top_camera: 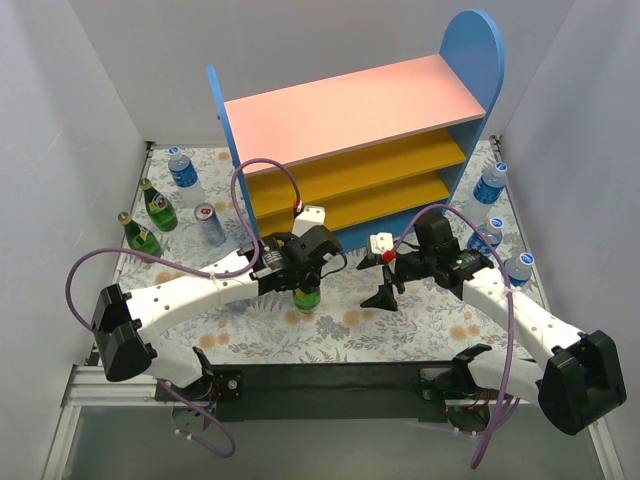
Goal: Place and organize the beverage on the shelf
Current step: Pick up the drink from the center of the board.
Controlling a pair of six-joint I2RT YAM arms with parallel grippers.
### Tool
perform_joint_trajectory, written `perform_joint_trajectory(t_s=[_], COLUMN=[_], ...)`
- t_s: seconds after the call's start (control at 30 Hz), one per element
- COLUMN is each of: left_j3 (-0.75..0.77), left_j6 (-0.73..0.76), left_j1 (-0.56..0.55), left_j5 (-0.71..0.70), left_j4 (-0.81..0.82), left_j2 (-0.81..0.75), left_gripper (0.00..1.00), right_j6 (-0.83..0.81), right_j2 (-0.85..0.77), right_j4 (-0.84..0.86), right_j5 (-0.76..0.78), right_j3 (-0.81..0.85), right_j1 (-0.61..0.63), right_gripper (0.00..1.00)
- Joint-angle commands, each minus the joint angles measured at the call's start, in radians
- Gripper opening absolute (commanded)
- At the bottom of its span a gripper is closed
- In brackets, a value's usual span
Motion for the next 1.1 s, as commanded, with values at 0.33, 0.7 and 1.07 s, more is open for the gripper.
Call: perform_joint_trajectory(t_s=[0.33, 0.7, 1.07], left_j3=[0.098, 0.179, 0.288], left_j6=[0.079, 0.102, 0.116], left_j1=[-0.006, -0.006, -0.007], left_j5=[0.082, 0.100, 0.143], left_j4=[0.086, 0.110, 0.124], left_j2=[-0.027, 0.024, 0.084], left_gripper=[0.00, 0.00, 0.00], right_j6=[0.079, 0.097, 0.203], right_j2=[-0.003, 0.019, 0.011], right_j4=[0.127, 0.216, 0.398], right_j5=[-0.027, 0.024, 0.130], right_j3=[-0.032, -0.113, -0.162], right_j1=[-0.003, 0.041, 0.067], right_gripper=[0.98, 0.98, 0.98])
